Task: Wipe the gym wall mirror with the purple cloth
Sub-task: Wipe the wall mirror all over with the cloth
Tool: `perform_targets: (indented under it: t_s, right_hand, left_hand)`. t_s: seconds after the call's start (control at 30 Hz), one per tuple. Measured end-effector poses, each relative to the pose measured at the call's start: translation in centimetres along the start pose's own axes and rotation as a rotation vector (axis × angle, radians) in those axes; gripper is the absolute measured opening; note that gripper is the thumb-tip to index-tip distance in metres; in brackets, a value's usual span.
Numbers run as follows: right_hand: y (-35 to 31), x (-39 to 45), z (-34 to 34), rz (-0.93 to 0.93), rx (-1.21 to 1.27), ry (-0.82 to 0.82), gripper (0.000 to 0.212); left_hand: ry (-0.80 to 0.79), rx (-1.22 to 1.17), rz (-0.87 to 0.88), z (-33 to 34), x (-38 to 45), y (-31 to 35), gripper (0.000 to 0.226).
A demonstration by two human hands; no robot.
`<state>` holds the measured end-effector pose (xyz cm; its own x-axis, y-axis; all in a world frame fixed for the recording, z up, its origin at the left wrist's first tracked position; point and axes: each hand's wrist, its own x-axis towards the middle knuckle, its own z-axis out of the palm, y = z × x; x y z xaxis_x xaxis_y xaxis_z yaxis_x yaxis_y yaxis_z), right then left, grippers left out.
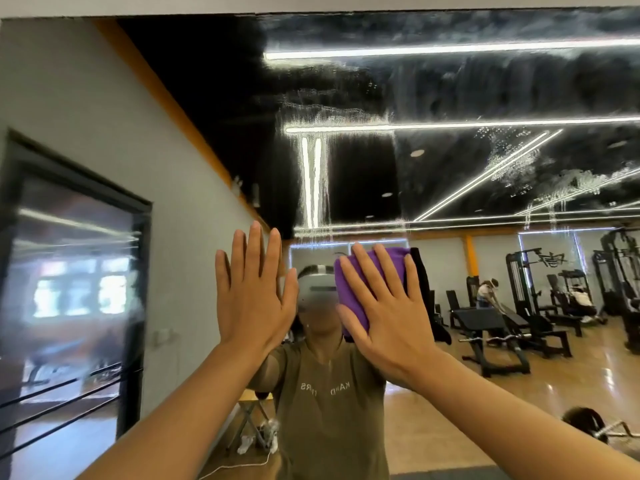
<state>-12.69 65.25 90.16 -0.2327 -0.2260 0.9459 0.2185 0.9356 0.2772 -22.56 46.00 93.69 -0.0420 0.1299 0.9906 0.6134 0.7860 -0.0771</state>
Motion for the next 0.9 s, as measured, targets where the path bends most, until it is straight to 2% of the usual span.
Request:
perform_targets:
  t_s: [0.13, 0.33, 0.43, 0.63, 0.9]
  right_hand:
    - [1.0, 3.9, -0.2, -0.003, -0.016, 0.020, 0.064]
    - [2.2, 10.3, -1.1, 0.108, -0.040, 0.036, 0.064]
    - [1.3, 7.6, -0.5, 0.111, -0.025, 0.070, 0.063]
    - [-1.9, -4.3, 0.9, 0.071, -0.015, 0.031, 0.062]
    - [-1.9, -5.8, 0.5, 0.050, -0.040, -0.042, 0.062]
  left_hand:
    - [-0.022, 0.002, 0.006, 0.2, 0.0, -0.4, 0.066]
    - [-0.044, -0.011, -0.014, 0.5, -0.7, -0.2, 0.066]
    - [-0.053, -0.004, -0.002, 0.5, -1.4, -0.2, 0.065]
    - [-0.092, -0.032, -0.008, 0.2, -3.7, 0.5, 0.067]
    - [-0.146, 0.007, 0.016, 0.3, -5.5, 0.4, 0.068]
